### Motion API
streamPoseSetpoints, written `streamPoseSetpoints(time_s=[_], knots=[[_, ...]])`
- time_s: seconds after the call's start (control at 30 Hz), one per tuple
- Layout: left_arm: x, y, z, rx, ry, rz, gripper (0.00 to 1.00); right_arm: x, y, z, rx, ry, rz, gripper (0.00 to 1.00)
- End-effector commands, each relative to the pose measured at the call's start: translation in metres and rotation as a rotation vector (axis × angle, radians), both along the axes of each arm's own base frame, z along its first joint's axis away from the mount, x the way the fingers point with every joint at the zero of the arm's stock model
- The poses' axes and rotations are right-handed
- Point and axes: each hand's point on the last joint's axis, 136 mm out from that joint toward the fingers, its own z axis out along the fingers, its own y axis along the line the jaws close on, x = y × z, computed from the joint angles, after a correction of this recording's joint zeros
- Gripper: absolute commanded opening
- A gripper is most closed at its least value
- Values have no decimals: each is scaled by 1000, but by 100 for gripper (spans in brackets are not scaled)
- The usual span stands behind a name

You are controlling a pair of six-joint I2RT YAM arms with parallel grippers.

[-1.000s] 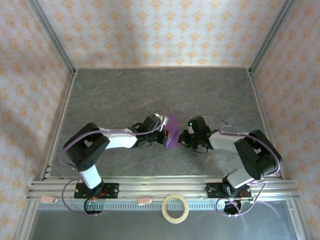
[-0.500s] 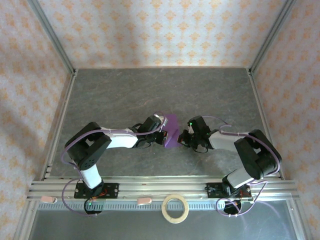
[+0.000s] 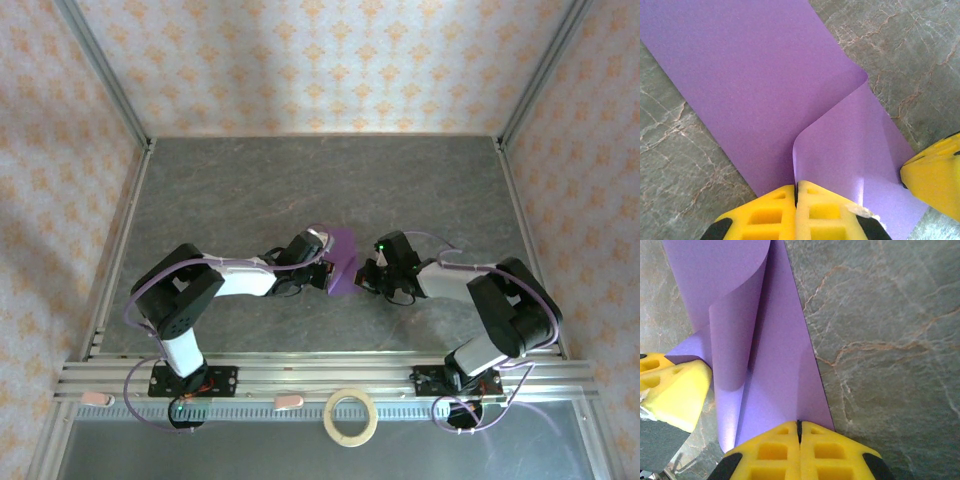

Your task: Fold a paper plane with a square sheet of paper (pick it up from the middle)

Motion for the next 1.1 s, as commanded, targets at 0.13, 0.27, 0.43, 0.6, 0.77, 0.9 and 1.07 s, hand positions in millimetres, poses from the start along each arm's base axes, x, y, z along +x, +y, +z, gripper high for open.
streamPoseSetpoints(time_s=[0.13, 0.27, 0.43, 0.6, 0.77, 0.9, 1.07], knots=[[8, 7, -3, 50, -23, 17, 5, -14, -18, -28, -109, 80, -19, 0], [8, 7, -5, 52, -20, 14, 5, -15, -18, -29, -110, 82, -16, 0], [8, 10, -3, 53, -33, 27, 5, -15, -19, -29, -110, 83, -16, 0], [6, 7, -9, 54, -14, 8, 5, -15, -18, -30, -110, 86, -14, 0], [3, 6, -15, 59, 1, -6, 5, -14, -17, -29, -107, 84, -13, 0], [0, 10, -21, 76, 17, -3, 5, -13, -16, -28, -107, 83, -11, 0], [-1, 15, -26, 92, 23, 14, 5, -11, -15, -27, -104, 79, -11, 0]])
